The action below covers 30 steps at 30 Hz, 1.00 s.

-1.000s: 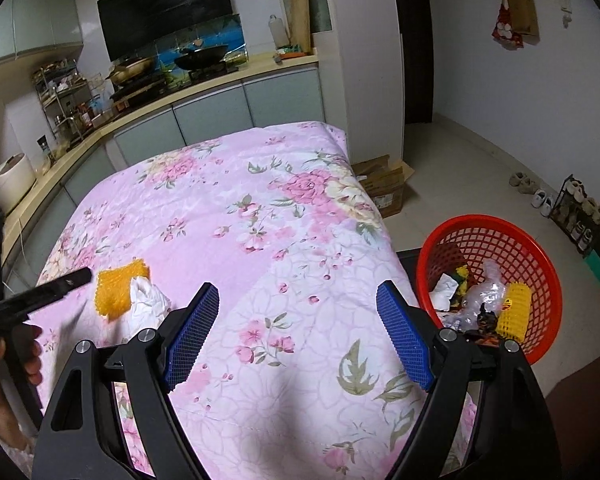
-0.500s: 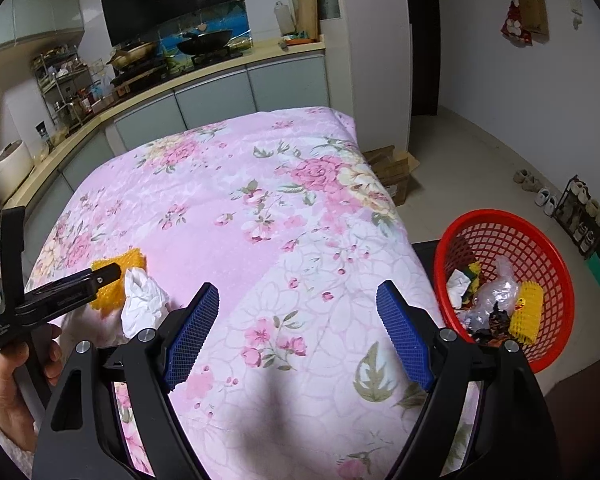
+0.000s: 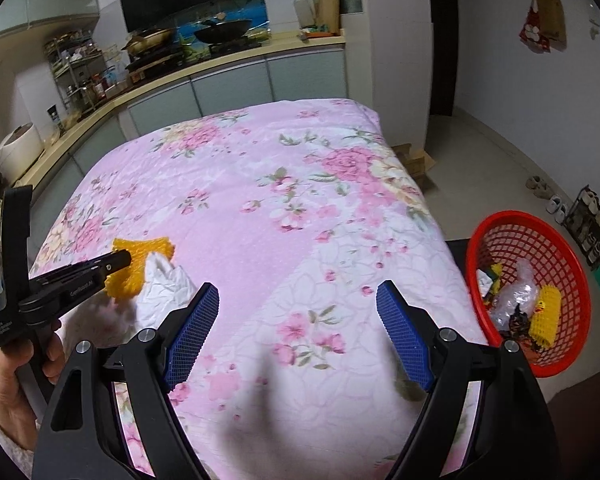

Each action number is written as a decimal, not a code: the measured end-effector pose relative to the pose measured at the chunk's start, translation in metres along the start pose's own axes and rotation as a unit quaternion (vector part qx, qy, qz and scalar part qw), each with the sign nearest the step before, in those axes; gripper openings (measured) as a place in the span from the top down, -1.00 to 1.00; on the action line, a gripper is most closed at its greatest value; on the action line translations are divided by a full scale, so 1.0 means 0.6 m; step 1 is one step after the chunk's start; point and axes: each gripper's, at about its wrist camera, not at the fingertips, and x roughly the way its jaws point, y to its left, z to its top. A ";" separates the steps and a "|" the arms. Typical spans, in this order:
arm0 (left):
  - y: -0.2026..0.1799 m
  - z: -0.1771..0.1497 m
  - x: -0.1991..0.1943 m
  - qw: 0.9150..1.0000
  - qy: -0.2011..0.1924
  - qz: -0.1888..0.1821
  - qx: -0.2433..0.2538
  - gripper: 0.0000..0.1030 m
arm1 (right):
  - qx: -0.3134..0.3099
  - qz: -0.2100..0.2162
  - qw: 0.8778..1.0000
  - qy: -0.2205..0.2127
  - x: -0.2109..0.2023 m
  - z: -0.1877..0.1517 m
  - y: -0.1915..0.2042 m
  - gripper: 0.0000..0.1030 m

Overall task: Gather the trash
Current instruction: 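Grasp the yellow mesh sponge with the left gripper while the right gripper grasps the white tissue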

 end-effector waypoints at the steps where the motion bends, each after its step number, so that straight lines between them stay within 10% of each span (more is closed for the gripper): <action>1: 0.003 0.000 -0.005 1.000 -0.004 0.001 -0.003 0.80 | -0.003 0.002 1.000 -0.001 0.001 0.000 0.004 -0.52; 24: 0.101 0.008 -0.081 0.996 -0.057 0.040 -0.059 0.80 | -0.080 0.076 0.992 0.063 0.123 0.002 0.149 -0.52; 30: 0.111 0.000 -0.077 0.996 -0.052 0.041 -0.067 0.80 | -0.098 0.068 0.990 0.078 0.143 -0.006 0.151 -0.10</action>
